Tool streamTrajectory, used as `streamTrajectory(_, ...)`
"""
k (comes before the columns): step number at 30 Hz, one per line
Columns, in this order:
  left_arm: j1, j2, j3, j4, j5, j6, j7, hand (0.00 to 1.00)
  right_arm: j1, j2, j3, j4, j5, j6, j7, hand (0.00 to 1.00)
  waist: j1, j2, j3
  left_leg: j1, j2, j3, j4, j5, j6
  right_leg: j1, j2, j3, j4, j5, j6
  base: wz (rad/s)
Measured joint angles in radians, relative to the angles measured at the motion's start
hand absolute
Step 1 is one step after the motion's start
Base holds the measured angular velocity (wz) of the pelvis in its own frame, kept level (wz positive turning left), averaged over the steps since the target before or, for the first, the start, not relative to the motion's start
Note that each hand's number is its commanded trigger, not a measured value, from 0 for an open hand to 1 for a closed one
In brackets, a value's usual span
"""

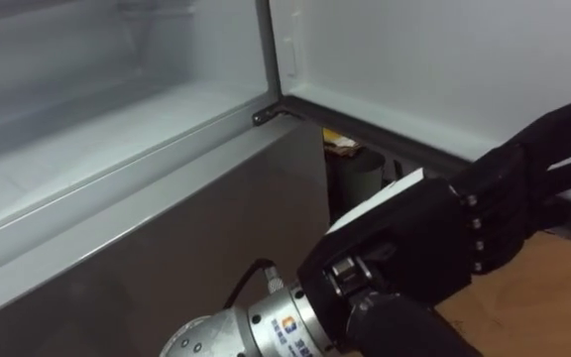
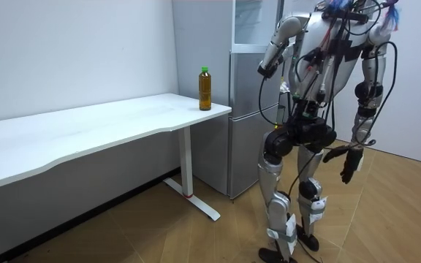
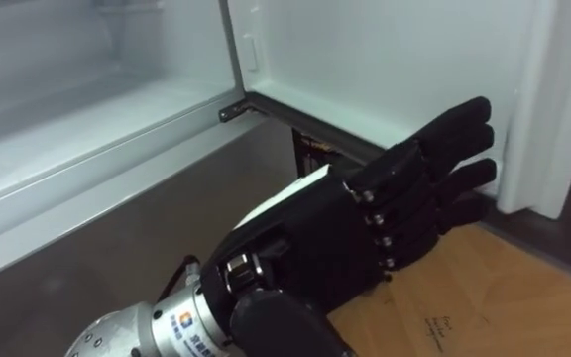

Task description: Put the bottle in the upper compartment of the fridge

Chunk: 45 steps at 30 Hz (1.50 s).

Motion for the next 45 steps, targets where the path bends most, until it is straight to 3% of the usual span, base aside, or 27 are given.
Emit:
streamTrajectory(4, 0.000, 0.023, 0.002, 0.000, 0.000, 0.000, 0.004, 0.00, -0.002, 0.002, 0.001, -0.011, -0.005, 0.000, -0.006, 0.00, 0.002, 0.002, -0.0018, -0.004, 0.000, -0.020, -0.001, 0.000, 0.000, 0.002, -0.001, -0.013, 0.000, 0.000, -0.001, 0.10)
streamTrajectory(7, 0.000, 0.036, 0.002, 0.000, 0.002, 0.000, 0.021, 0.00, -0.012, 0.014, 0.000, -0.016, -0.007, 0.000, -0.017, 0.00, 0.023, 0.001, -0.0029, -0.013, 0.000, -0.038, -0.001, 0.001, -0.001, 0.004, -0.005, -0.037, 0.002, 0.001, -0.001, 0.26)
streamTrajectory(10, 0.000, 0.048, 0.002, 0.000, 0.002, 0.000, 0.020, 0.00, -0.028, 0.016, 0.000, -0.028, 0.001, -0.001, -0.022, 0.00, 0.035, 0.000, -0.0032, -0.037, -0.004, -0.080, -0.001, 0.002, -0.004, 0.003, -0.018, -0.089, 0.001, 0.000, -0.001, 0.49)
streamTrajectory(15, 0.010, 0.071, 0.030, -0.042, 0.004, 0.001, 0.023, 0.00, -0.035, 0.027, 0.000, -0.038, 0.064, -0.011, -0.023, 0.00, 0.104, -0.025, -0.0170, -0.055, -0.008, -0.160, 0.000, 0.012, -0.001, 0.023, -0.030, -0.160, -0.006, 0.000, -0.002, 0.41)
streamTrajectory(19, 0.035, 0.069, 0.080, -0.099, 0.003, -0.002, 0.040, 0.00, -0.047, 0.051, 0.000, -0.039, 0.074, -0.039, -0.028, 0.00, 0.120, -0.040, -0.0235, -0.070, -0.023, -0.232, 0.001, 0.026, 0.007, 0.043, -0.049, -0.224, -0.006, -0.009, -0.001, 0.52)
streamTrajectory(22, 0.051, 0.065, 0.102, -0.116, 0.003, -0.004, 0.044, 0.00, -0.042, 0.061, 0.001, -0.038, 0.079, -0.046, -0.048, 0.00, 0.159, -0.042, -0.0228, -0.078, -0.026, -0.259, 0.004, 0.031, 0.010, 0.051, -0.055, -0.252, -0.007, -0.009, 0.000, 0.33)
streamTrajectory(28, 0.172, 0.070, 0.186, -0.152, 0.026, -0.012, 0.069, 0.00, -0.023, 0.061, 0.002, -0.039, 0.079, -0.061, -0.059, 0.00, 0.203, -0.046, -0.0213, -0.096, -0.034, -0.324, 0.006, 0.045, 0.010, 0.075, -0.061, -0.309, -0.021, -0.014, -0.003, 0.30)
streamTrajectory(31, 0.176, 0.070, 0.231, -0.189, 0.044, -0.013, 0.099, 0.00, -0.022, 0.060, 0.004, -0.037, 0.067, -0.066, -0.068, 0.00, 0.243, -0.049, -0.0198, -0.103, -0.041, -0.341, -0.002, 0.056, 0.013, 0.074, -0.068, -0.332, -0.020, -0.018, -0.003, 0.28)
streamTrajectory(33, 0.186, 0.072, 0.258, -0.209, 0.048, -0.032, 0.108, 0.00, -0.023, 0.063, 0.004, -0.038, 0.042, -0.071, -0.080, 0.00, 0.273, -0.052, -0.0193, -0.104, -0.044, -0.355, -0.003, 0.056, 0.013, 0.081, -0.070, -0.345, -0.021, -0.022, -0.001, 0.17)
streamTrajectory(37, 0.204, 0.071, 0.311, -0.235, 0.066, -0.043, 0.120, 0.00, -0.018, 0.074, 0.012, -0.054, 0.012, -0.087, -0.087, 0.00, 0.303, -0.058, -0.0161, -0.107, -0.050, -0.381, -0.003, 0.056, 0.013, 0.094, -0.074, -0.373, -0.021, -0.027, 0.000, 0.20)
streamTrajectory(40, 0.207, 0.071, 0.348, -0.248, 0.146, -0.053, 0.148, 0.00, -0.002, 0.080, 0.024, -0.085, -0.021, -0.093, -0.092, 0.00, 0.325, -0.065, -0.0145, -0.108, -0.057, -0.402, -0.003, 0.057, 0.013, 0.105, -0.080, -0.393, -0.024, -0.033, 0.003, 0.21)
streamTrajectory(43, 0.208, 0.069, 0.373, -0.265, 0.206, -0.053, 0.172, 0.00, -0.006, 0.091, 0.023, -0.085, -0.044, -0.097, -0.094, 0.00, 0.342, -0.072, -0.0161, -0.114, -0.065, -0.422, -0.001, 0.057, 0.013, 0.111, -0.085, -0.412, -0.023, -0.039, 0.008, 0.22)
streamTrajectory(45, 0.222, 0.063, 0.394, -0.287, 0.219, -0.053, 0.185, 0.00, -0.007, 0.093, 0.024, -0.088, -0.067, -0.100, -0.102, 0.00, 0.354, -0.065, -0.0210, -0.120, -0.068, -0.432, 0.000, 0.057, 0.014, 0.112, -0.087, -0.416, -0.023, -0.041, 0.010, 0.12)
